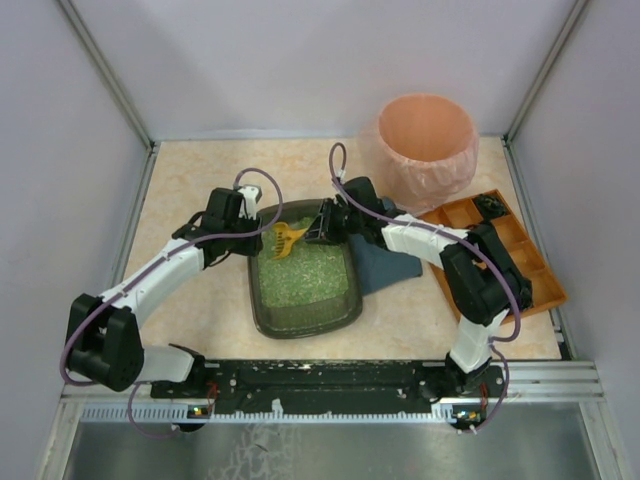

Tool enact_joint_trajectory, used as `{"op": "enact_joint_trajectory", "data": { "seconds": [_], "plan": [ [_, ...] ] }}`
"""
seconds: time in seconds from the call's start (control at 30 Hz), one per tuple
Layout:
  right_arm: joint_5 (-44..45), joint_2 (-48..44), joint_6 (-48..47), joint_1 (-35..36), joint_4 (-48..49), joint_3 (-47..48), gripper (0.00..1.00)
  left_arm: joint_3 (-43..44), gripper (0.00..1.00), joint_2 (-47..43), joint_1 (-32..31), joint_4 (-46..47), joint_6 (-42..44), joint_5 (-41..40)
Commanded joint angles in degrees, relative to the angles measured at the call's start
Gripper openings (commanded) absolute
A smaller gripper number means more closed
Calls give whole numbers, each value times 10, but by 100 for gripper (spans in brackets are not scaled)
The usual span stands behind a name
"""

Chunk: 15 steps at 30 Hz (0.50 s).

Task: Clean the litter box

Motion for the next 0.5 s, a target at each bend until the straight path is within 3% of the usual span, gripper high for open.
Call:
{"op": "enact_joint_trajectory", "data": {
  "seconds": [0.0, 0.2, 0.47],
  "plan": [
    [-74, 11, -2, 20, 68, -47, 0, 19, 41, 4, -6, -2, 6, 5],
    [-83, -1, 45, 20, 174, -106, 0, 18, 41, 1, -7, -2, 5, 3],
    [-20, -43, 87, 18, 236, -160, 0, 18, 40, 0, -7, -2, 5, 4]
  ]
}}
